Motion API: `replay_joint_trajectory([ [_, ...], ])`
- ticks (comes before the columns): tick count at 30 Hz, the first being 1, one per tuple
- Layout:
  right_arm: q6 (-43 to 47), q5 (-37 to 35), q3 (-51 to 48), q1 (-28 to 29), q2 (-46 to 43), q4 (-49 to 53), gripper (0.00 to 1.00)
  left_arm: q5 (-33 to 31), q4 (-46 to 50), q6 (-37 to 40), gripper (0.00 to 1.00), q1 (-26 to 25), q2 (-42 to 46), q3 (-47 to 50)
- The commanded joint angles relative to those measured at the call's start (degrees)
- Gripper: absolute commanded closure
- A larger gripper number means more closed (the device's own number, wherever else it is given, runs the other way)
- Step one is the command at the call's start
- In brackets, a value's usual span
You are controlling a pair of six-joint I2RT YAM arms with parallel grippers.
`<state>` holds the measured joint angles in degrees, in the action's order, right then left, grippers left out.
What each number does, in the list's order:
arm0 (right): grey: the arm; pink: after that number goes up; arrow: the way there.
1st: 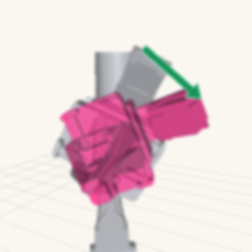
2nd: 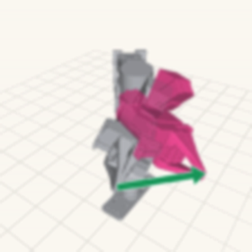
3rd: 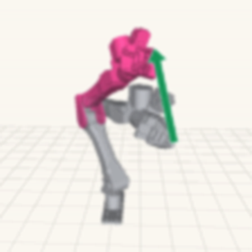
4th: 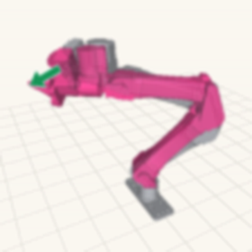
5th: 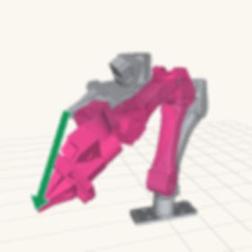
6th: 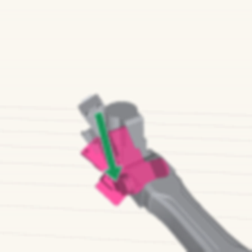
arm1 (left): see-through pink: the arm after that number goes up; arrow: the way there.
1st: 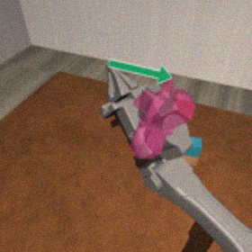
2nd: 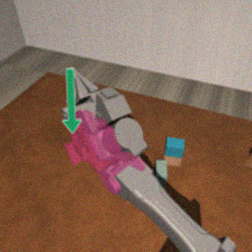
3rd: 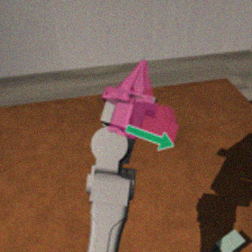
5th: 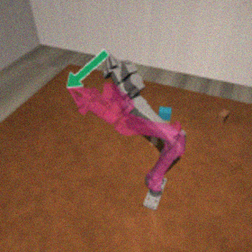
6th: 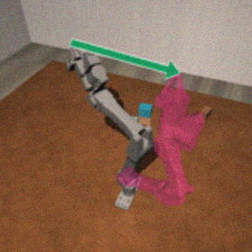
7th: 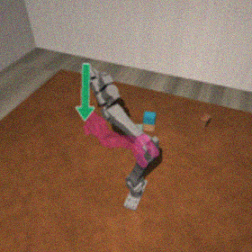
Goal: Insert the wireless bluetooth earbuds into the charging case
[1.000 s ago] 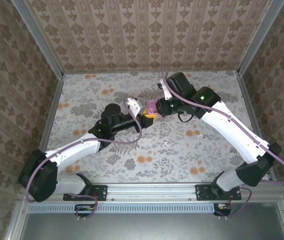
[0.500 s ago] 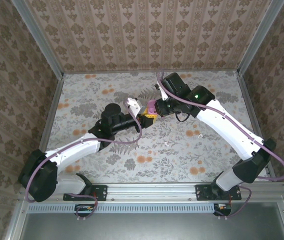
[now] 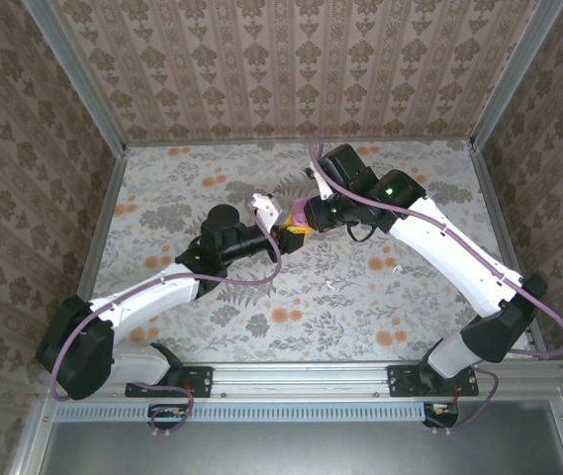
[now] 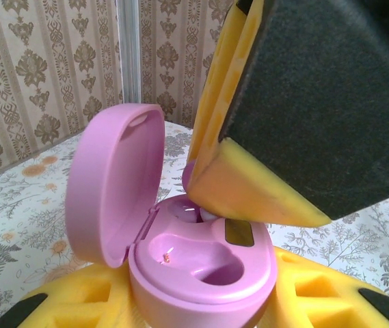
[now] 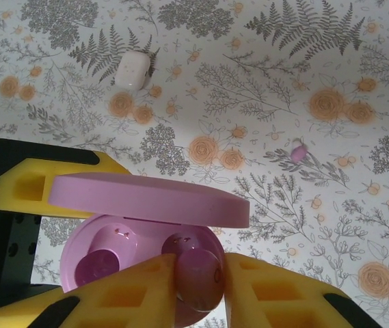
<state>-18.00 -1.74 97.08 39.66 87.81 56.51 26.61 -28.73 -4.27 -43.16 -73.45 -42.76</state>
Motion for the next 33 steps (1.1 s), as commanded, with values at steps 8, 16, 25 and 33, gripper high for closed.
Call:
replay_joint_trajectory([
  [8, -0.5, 2.9, -0.7, 0.2, -2.0, -0.7, 0.68, 0.4, -2.0, 0.5, 0.62, -0.5, 0.3, -2.0],
  [16, -2.3, 2.1, -2.8, -0.7, -5.6, -2.8, 0.67, 0.0, -2.2, 0.7, 0.62, -0.4, 0.7, -1.7],
  [25, -9.4, 8.3, -15.4, -10.0, -16.7, -16.8, 0.64, -1.2, -1.6, 1.3, 0.62, -0.3, 2.4, -0.1],
  [33, -8.9, 14.7, -18.7, -19.6, -5.9, -17.2, 0.65, -3.3, 0.5, 2.3, 0.62, -0.2, 7.1, 1.6],
])
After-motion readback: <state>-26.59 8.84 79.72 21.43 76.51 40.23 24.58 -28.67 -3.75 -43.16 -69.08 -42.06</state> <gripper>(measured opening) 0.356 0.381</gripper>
